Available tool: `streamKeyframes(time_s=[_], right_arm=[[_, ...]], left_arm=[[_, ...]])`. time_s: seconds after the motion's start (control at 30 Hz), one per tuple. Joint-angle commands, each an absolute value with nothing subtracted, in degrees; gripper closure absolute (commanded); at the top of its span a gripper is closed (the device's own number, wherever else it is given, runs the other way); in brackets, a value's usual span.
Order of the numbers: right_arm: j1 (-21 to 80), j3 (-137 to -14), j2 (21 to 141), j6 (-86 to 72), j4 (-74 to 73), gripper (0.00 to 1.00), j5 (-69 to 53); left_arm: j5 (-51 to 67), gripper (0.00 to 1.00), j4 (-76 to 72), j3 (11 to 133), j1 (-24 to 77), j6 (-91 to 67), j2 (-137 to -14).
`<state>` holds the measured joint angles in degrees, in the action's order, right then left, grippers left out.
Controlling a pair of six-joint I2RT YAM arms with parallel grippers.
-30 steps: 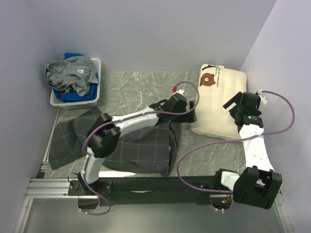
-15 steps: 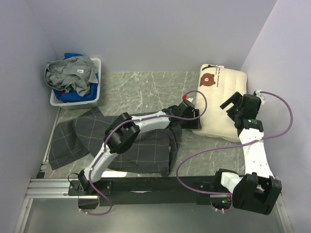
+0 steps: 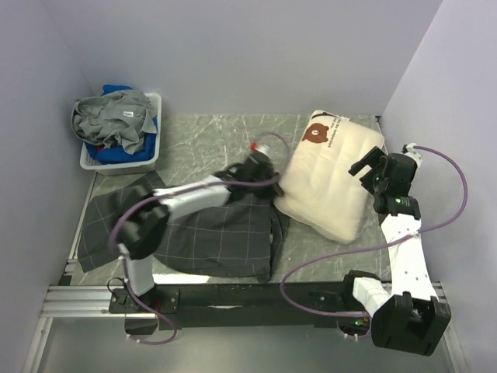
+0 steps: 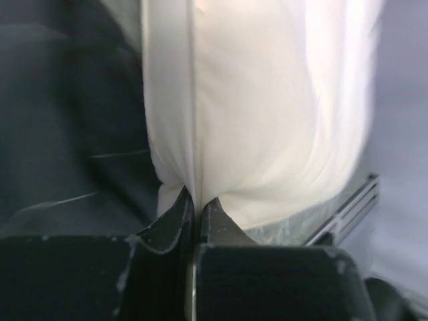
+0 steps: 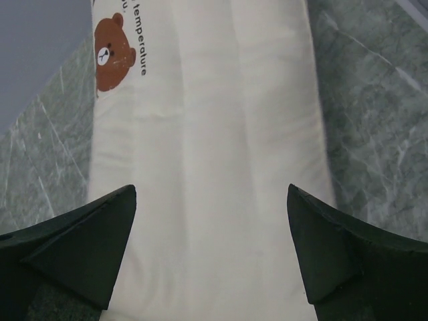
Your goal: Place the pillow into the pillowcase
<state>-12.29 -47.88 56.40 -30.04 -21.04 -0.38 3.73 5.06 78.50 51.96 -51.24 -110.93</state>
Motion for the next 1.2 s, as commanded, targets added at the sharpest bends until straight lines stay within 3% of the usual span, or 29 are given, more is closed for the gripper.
streamKeyframes(time_s=[0.0, 0.13, 0.5, 0.83, 0.93, 0.97, 1.07, 1.1, 1.17], right_arm=[[-7.9, -48.3, 54.9, -28.7, -19.3, 0.0, 2.6], [-3.2, -48.9, 59.9, -29.3, -15.7, 0.0, 3.7], [-2.3, -55.3, 85.6, -33.4, -4.9, 0.0, -5.4], [-4.0, -52.0, 95.4, -42.7, 9.6, 0.0, -8.1], [-3.9, -51.8, 97.2, -44.0, 13.2, 0.05, -8.2], [-3.9, -51.7, 98.3, -44.3, 14.7, 0.08, -8.7], [-4.0, -51.7, 99.7, -45.0, 16.8, 0.34, -10.8], [-4.0, -51.6, 99.4, -45.2, 17.1, 0.55, -10.5], [-4.0, -52.1, 99.2, -46.1, 15.3, 0.77, -10.5]], left_arm=[[4.1, 0.99, 6.7, 73.9, 39.7, -51.8, -95.2], [10.3, 0.99, 11.0, 76.4, 33.1, -48.7, -94.1], [9.4, 0.99, 19.6, 84.7, 31.2, -45.6, -97.6], [8.4, 0.99, 23.6, 88.9, 31.2, -44.2, -98.5], [9.4, 0.98, 23.7, 89.7, 31.4, -44.3, -98.7], [9.3, 0.98, 23.8, 90.2, 31.4, -44.3, -98.7], [9.1, 0.98, 24.4, 91.2, 31.4, -43.9, -99.4], [8.9, 0.98, 24.9, 91.7, 31.5, -43.8, -99.6], [8.7, 0.98, 25.4, 92.4, 31.5, -43.6, -100.3]])
